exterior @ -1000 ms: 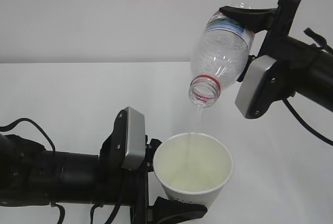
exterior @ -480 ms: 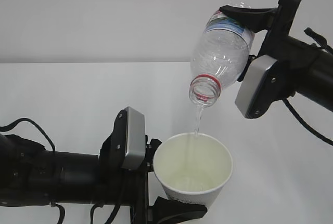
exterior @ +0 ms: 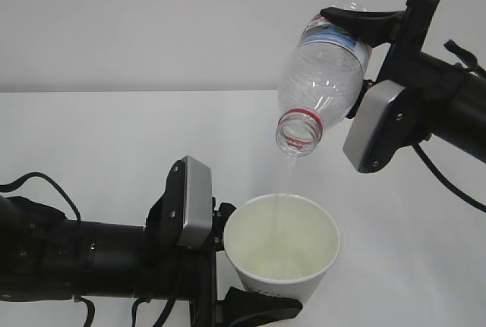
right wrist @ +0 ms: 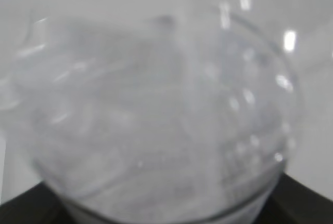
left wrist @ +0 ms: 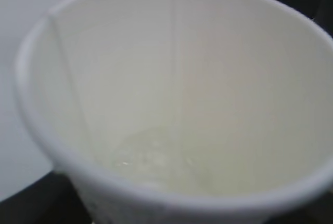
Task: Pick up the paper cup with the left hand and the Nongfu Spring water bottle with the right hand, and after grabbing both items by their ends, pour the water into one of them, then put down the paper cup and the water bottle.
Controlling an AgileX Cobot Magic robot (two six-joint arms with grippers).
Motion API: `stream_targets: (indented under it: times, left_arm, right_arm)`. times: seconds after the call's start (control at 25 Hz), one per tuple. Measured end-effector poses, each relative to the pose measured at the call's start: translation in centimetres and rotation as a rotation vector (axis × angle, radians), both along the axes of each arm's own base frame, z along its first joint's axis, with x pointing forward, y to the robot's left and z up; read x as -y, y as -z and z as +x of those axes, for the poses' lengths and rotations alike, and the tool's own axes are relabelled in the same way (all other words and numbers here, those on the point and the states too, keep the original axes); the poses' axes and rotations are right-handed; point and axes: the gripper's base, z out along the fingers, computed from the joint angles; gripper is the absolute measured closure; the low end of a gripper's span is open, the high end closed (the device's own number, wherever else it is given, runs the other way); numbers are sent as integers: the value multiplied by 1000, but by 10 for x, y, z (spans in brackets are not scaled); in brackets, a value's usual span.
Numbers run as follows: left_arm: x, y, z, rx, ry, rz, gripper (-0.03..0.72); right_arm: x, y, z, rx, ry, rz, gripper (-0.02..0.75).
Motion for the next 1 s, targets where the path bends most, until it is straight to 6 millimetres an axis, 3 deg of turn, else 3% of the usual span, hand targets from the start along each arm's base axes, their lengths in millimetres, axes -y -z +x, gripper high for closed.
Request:
stream_targets:
  times: [1.0]
  left_arm:
    - [0, 0, 0, 0, 0, 0, 118]
  right_arm:
    - [0, 0, 0, 3, -1, 2, 254]
